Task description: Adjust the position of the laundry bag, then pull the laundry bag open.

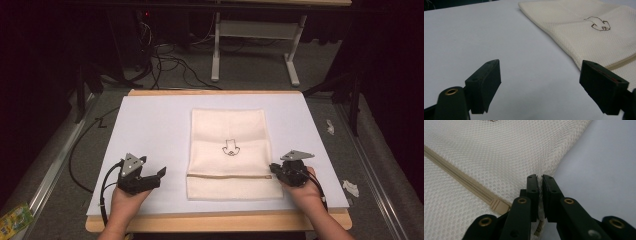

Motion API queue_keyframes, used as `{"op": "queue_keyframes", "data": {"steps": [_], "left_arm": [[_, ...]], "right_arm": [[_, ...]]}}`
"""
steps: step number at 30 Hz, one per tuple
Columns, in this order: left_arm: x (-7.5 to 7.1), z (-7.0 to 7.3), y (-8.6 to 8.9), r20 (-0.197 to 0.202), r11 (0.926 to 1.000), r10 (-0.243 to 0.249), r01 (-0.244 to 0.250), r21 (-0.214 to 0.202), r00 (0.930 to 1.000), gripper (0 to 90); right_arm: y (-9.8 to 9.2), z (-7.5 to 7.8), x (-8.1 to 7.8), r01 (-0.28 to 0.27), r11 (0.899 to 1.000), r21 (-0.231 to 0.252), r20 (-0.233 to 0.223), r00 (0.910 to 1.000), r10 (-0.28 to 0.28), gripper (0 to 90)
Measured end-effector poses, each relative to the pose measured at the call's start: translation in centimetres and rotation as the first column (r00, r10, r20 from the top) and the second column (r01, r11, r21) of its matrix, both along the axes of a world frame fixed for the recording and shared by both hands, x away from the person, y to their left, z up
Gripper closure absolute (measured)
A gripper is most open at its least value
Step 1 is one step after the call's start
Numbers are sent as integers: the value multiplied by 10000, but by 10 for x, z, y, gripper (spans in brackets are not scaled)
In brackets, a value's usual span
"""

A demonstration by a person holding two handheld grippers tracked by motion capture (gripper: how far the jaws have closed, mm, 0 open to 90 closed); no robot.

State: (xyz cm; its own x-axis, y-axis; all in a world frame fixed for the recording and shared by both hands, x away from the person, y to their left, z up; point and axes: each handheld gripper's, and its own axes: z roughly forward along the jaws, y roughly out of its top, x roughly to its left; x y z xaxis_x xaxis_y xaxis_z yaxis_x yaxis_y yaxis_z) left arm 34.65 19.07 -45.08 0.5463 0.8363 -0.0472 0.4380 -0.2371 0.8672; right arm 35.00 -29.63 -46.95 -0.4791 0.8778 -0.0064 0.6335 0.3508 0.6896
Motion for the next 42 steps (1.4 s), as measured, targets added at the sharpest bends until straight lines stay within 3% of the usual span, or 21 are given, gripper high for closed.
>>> {"op": "queue_keyframes", "data": {"steps": [3,4,8,13,17,22,26,30,35,40,42], "left_arm": [[0,0,-1,-71,9999,-62,61,-101,10000,185],[-1,0,-3,-61,9998,-188,187,-84,9998,205],[-1,0,-9,-98,9995,-282,281,-110,9996,211],[-4,1,-18,61,9996,-256,256,-94,9997,216],[-5,2,-23,278,9995,-322,322,1,9991,216],[-4,1,-30,611,9981,-602,607,-67,9963,216],[0,-2,-29,504,9981,-603,610,-123,9969,214],[4,-4,-29,502,9972,-711,721,-182,9962,212],[7,-2,-29,346,9974,-502,519,-507,9981,216],[6,-1,-33,283,9988,-456,461,-192,9986,217],[7,0,-35,204,9986,-429,435,-289,9989,218]], "right_arm": [[-1,0,-3,128,9997,216,62,9999,-129,758],[-5,1,-8,50,9986,522,327,9994,-67,684],[-16,9,-19,189,9925,1211,665,9974,-271,644],[-29,16,-25,233,9881,1521,837,9958,-364,592],[-39,24,-29,203,9937,1103,1002,9945,-314,540],[-49,21,-33,750,9812,1776,1078,9896,-951,483],[-51,17,-31,873,9747,2058,897,9901,-1076,484],[-47,15,-31,907,9775,1903,928,9896,-1099,502],[-43,12,-32,729,9813,1781,926,9916,-904,540],[-41,11,-33,588,9850,1623,855,9936,-734,594],[-41,9,-33,522,9843,1686,727,9952,-652,627]]}}
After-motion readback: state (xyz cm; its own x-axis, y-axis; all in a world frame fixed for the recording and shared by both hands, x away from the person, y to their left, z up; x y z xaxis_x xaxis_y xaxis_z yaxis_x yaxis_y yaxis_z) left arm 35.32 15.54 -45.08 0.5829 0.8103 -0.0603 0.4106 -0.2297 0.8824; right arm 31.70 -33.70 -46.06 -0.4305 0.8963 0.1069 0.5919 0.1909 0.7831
